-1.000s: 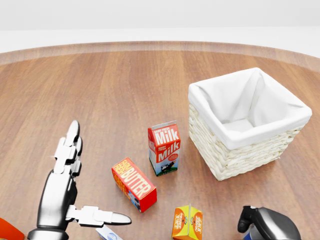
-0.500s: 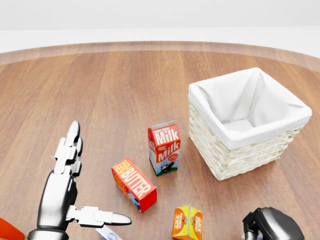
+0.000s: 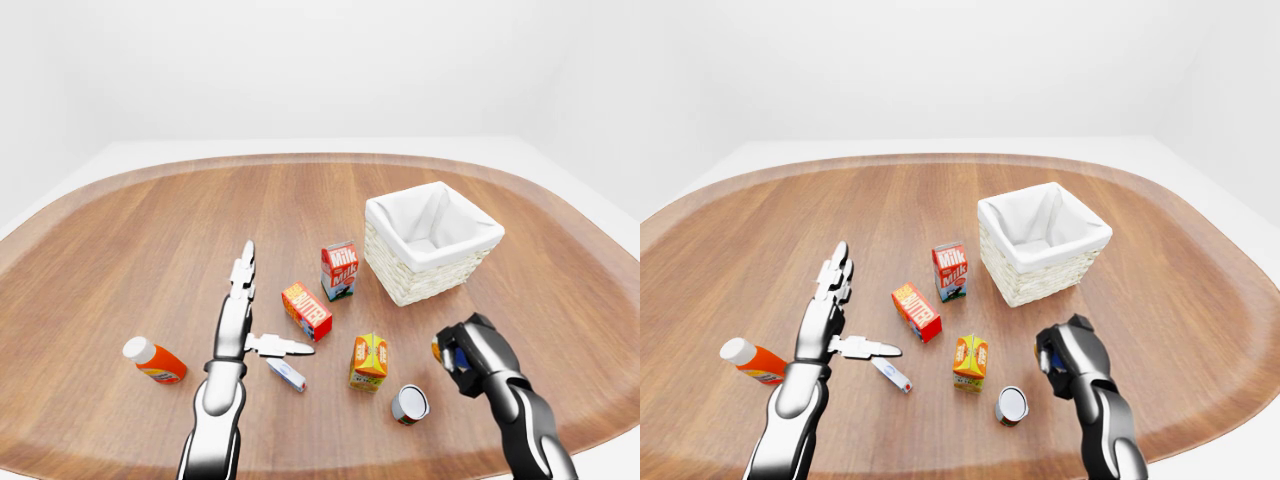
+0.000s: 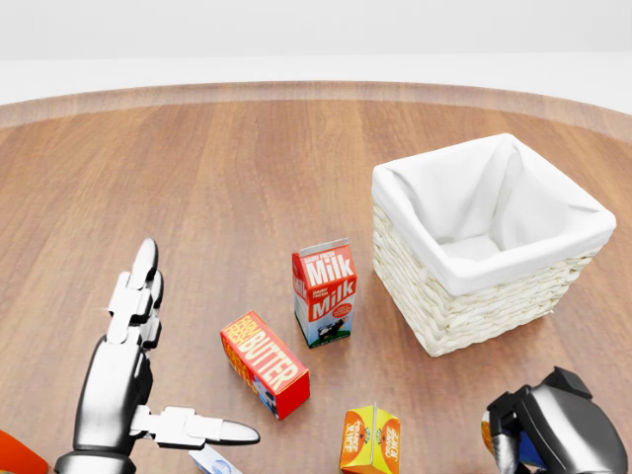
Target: Pick up the alphabet soup and the tomato sauce, and put them in the basket.
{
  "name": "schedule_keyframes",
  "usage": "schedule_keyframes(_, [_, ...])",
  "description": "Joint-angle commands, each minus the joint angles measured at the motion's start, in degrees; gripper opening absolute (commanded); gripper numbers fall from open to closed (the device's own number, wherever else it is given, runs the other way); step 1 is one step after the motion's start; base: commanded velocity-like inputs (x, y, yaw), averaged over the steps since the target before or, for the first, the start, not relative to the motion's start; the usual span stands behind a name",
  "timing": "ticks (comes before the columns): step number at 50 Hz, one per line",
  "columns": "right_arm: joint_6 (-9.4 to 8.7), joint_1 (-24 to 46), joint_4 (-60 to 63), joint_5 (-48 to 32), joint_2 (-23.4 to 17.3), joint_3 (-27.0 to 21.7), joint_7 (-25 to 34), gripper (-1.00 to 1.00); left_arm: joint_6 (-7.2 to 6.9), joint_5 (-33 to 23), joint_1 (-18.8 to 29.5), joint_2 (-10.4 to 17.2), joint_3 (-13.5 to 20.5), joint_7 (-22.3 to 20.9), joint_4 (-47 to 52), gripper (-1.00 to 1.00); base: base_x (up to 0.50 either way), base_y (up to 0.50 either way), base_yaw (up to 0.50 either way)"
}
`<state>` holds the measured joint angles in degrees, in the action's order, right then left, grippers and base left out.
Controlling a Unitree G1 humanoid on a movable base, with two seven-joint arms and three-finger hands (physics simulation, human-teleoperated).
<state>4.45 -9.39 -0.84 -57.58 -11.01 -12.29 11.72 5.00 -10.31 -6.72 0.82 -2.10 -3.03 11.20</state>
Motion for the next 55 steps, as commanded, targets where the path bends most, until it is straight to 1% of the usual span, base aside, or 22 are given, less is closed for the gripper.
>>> schedule_keyframes(1, [-0.75, -1.65, 10.78, -0.03, 2.28, -2.64, 2.18, -1.0, 0.0, 0.71, 0.04, -0.11, 0.36, 0.19, 0.05, 1.0, 0.0, 0.0, 0.0])
schedule_keyframes(4, [-0.91, -1.83, 13.12, 0.03, 2.67, -3.3, 2.84, -1.0, 0.0, 0.74, 0.19, -0.1, 0.44, 0.25, -0.24, 1.0, 0.0, 0.0, 0.0])
schedule_keyframes(13, [0.16, -2.31, 16.77, -0.12, 3.77, -4.39, 2.58, -1.0, 0.0, 0.71, 0.29, -0.11, 0.48, 0.36, -0.2, 1.0, 0.0, 0.0, 0.0])
schedule_keyframes(19, [0.15, -1.96, 19.72, -0.11, 4.26, -4.76, 2.92, -1.0, 0.0, 0.68, 0.34, -0.1, 0.51, 0.41, -0.24, 1.0, 0.0, 0.0, 0.0])
schedule_keyframes(20, [-0.15, -1.72, 21.13, -0.07, 4.49, -4.73, 3.36, -1.0, 0.0, 0.67, 0.39, -0.11, 0.53, 0.43, -0.26, 1.0, 0.0, 0.0, 0.0])
schedule_keyframes(24, [-0.02, -1.26, 23.58, -0.48, 4.77, -4.34, 3.54, -1.0, 0.0, 0.69, 0.42, -0.09, 0.57, 0.43, -0.25, 1.0, 0.0, 0.0, 0.0])
schedule_keyframes(28, [-1.09, -0.2, 28.35, -1.13, 5.25, -3.87, 5.57, -1.0, 0.0, 0.66, 0.41, -0.09, 0.54, 0.4, -0.28, 1.0, 0.0, 0.0, 0.0])
schedule_keyframes(29, [-1.6, 0.25, 29.83, -1.81, 5.28, -3.72, 6.2, -1.0, 0.0, 0.67, 0.25, -0.11, 0.5, 0.35, 0.14, 1.0, 0.0, 0.0, 0.0])
schedule_keyframes(37, [-3.41, 3.16, 35.16, -4.67, 4.89, -2.52, 9.58, -1.0, 0.0, 0.66, 0.19, -0.1, 0.47, 0.33, -0.03, 1.0, 0.0, 0.0, 0.0])
schedule_keyframes(39, [-4.38, 4.65, 36.54, -5.94, 4.64, -1.94, 11.33, -1.0, 0.0, 0.64, 0.29, -0.08, 0.47, 0.34, -0.34, 1.0, 0.0, 0.0, 0.0])
schedule_keyframes(41, [-4.84, 5.78, 36.56, -6.92, 4.23, -1.58, 11.88, -1.0, 0.0, 0.65, 0.32, -0.09, 0.48, 0.3, -0.15, 1.0, 0.0, 0.0, 0.0])
schedule_keyframes(44, [-6.1, 7.56, 36.93, -7.37, 3.99, -0.86, 13.08, -1.0, 0.0, 0.63, 0.33, -0.07, 0.51, 0.33, -0.54, 1.0, 0.0, 0.0, 0.0])
schedule_keyframes(47, [-7.51, 10.13, 38.49, -8.68, 3.02, -0.39, 15.71, -1.0, 0.0, 0.58, 0.18, -0.11, 0.41, 0.21, 0.1, 1.0, 0.0, 0.0, 0.0])
schedule_keyframes(48, [-7.57, 10.21, 38.53, -8.71, 2.96, -0.37, 15.78, -1.0, 0.0, 0.58, 0.17, -0.1, 0.41, 0.21, 0.13, 1.0, 0.0, 0.0, 0.0])
schedule_keyframes(49, [-8.54, 11.88, 39.65, -9.31, 2.4, -0.34, 17.95, -1.0, 0.0, 0.63, 0.28, -0.08, 0.49, 0.24, -0.07, 1.0, 0.0, 0.0, 0.0])
schedule_keyframes(51, [-9.22, 13.65, 40.38, -9.62, 1.61, -0.5, 19.55, -1.0, 0.0, 0.64, 0.37, -0.09, 0.52, 0.28, -0.28, 1.0, 0.0, 0.0, 0.0])
schedule_keyframes(55, [-9.45, 16.55, 40.55, -10.38, 0.34, -0.6, 22.42, -1.0, 0.0, 0.62, 0.47, -0.09, 0.49, 0.32, -0.61, 1.0, 0.0, 0.0, 0.0])
